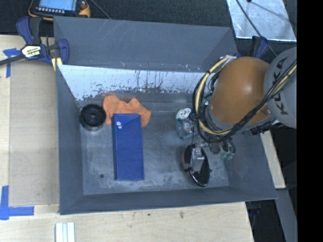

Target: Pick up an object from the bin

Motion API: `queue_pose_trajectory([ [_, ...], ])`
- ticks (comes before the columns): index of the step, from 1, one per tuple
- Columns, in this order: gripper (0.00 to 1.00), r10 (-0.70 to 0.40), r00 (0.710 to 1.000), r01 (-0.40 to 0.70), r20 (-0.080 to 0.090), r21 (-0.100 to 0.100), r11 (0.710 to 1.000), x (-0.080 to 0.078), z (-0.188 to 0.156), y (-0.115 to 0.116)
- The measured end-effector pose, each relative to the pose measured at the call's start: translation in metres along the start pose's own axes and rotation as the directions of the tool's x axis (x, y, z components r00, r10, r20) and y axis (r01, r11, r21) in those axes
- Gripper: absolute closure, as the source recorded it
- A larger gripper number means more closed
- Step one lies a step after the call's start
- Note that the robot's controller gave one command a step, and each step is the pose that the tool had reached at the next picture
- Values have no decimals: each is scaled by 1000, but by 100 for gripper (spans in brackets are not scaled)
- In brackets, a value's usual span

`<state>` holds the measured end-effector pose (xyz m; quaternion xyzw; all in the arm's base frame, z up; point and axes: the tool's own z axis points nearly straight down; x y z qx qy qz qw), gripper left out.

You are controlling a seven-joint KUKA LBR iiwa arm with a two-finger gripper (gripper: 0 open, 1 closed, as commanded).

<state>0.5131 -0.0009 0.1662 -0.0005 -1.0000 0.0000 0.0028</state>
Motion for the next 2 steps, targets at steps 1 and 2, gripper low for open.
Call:
queue_pose_trajectory([
  [1,0,0,1000,0,8,0,1000,-2,-4,0],
  [2,0,165,986,-165,16,-4,986,-4,36,-27],
])
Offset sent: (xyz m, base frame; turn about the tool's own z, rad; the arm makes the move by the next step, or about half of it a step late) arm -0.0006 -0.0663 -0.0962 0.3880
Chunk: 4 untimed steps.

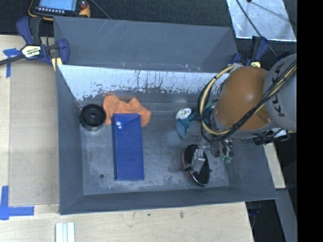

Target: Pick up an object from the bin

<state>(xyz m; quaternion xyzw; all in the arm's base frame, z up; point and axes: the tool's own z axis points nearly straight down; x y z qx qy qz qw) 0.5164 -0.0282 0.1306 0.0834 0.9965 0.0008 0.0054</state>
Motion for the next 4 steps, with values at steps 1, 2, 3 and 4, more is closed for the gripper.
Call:
queue_pose_trajectory([
  [1,0,48,999,-48,-7,3,999,3,13,-46],
  [2,0,233,973,-232,-10,5,973,16,2,-51],
  [3,0,146,989,-146,-11,5,989,20,63,-46],
  [4,100,476,879,-476,-8,6,879,22,59,-51],
])
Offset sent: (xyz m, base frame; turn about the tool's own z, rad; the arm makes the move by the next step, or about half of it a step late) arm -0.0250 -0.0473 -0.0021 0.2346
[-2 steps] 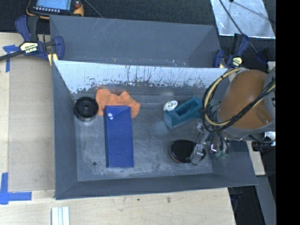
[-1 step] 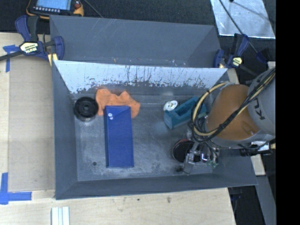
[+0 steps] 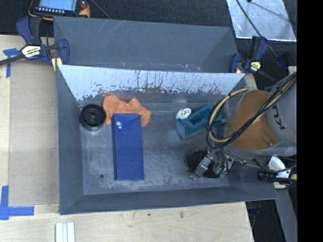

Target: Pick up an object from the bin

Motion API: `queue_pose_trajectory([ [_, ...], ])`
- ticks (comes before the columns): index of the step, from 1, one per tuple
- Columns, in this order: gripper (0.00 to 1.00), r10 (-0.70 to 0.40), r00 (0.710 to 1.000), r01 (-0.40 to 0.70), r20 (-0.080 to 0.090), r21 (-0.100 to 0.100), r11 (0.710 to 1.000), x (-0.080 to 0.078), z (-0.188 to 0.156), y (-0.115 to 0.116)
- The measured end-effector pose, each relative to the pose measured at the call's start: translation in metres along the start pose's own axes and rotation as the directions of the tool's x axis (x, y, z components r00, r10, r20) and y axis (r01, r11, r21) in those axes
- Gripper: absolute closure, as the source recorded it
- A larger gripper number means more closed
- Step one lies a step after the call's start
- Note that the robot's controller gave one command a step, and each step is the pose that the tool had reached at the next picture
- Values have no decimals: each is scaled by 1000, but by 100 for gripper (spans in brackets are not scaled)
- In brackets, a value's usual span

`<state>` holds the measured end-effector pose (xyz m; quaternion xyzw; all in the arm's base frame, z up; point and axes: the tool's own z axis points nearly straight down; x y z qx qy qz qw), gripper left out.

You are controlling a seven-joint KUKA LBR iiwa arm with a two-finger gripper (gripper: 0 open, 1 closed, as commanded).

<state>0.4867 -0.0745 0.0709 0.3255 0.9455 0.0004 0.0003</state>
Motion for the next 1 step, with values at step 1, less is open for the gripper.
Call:
queue_pose_trajectory([
  [1,100,0,1000,0,0,0,1000,0,0,0],
])
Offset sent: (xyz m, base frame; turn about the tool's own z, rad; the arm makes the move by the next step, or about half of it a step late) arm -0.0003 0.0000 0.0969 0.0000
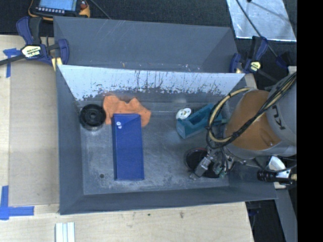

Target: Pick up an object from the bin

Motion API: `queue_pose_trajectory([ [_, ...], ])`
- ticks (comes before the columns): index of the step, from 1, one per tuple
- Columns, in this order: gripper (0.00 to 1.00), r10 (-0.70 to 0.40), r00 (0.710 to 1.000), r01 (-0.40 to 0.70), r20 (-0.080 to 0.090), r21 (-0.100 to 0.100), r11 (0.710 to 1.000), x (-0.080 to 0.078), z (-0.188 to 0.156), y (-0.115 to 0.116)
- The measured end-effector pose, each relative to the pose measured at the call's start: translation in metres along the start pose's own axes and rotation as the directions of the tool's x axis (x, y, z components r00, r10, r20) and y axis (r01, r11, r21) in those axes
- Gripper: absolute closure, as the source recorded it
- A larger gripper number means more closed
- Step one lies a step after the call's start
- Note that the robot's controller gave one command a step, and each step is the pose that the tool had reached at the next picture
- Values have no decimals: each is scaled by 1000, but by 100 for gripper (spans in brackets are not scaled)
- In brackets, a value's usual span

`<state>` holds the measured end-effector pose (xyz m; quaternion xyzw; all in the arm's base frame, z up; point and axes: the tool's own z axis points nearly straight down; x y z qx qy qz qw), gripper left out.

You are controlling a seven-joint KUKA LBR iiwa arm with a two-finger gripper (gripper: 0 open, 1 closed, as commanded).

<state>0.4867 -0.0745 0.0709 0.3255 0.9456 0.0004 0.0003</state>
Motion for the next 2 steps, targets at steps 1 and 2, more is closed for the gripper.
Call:
queue_pose_trajectory([
  [1,100,0,1000,0,-1,1,1000,1,-3,-1],
  [2,100,-1,1000,1,-7,5,1000,2,-24,-2],
])
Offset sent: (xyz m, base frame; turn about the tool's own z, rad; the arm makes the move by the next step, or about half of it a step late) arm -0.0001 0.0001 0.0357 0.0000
